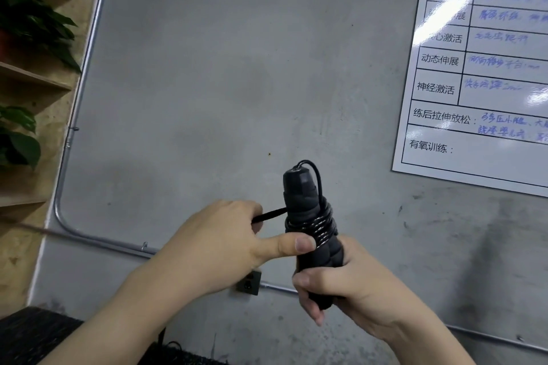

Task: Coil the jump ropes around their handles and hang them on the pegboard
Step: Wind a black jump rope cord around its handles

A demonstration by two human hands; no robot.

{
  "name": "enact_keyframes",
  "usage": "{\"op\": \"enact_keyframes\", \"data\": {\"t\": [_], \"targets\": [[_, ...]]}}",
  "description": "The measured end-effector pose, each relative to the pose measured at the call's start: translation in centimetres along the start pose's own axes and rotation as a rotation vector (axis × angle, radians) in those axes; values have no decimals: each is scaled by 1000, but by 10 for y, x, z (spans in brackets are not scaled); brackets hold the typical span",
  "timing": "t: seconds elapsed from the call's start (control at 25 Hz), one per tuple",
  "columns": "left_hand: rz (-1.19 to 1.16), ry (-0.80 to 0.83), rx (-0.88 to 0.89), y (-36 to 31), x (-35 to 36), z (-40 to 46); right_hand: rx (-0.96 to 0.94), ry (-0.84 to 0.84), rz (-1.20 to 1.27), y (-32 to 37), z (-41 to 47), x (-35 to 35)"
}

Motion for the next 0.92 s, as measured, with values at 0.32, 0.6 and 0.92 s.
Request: {"op": "enact_keyframes", "data": {"t": [0.32,0.6,0.92], "targets": [[54,-102,121,-14,-2,-5,2,-203,-149,1,3,-24],[220,-214,168,-27,2,-10,5,-387,-232,2,2,-29],[-50,-167,326,-11,-11,-4,40,-222,-10,-6,6,-6]]}}
Point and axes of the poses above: each hand's wrist, its own z-axis towards the middle knuckle, its own x-axis out of the palm, y = z × x, the point moved 9 cm from there along z, towards the middle knuckle, and after that the axes turned 14 degrees about y, right-handed, at the moved point
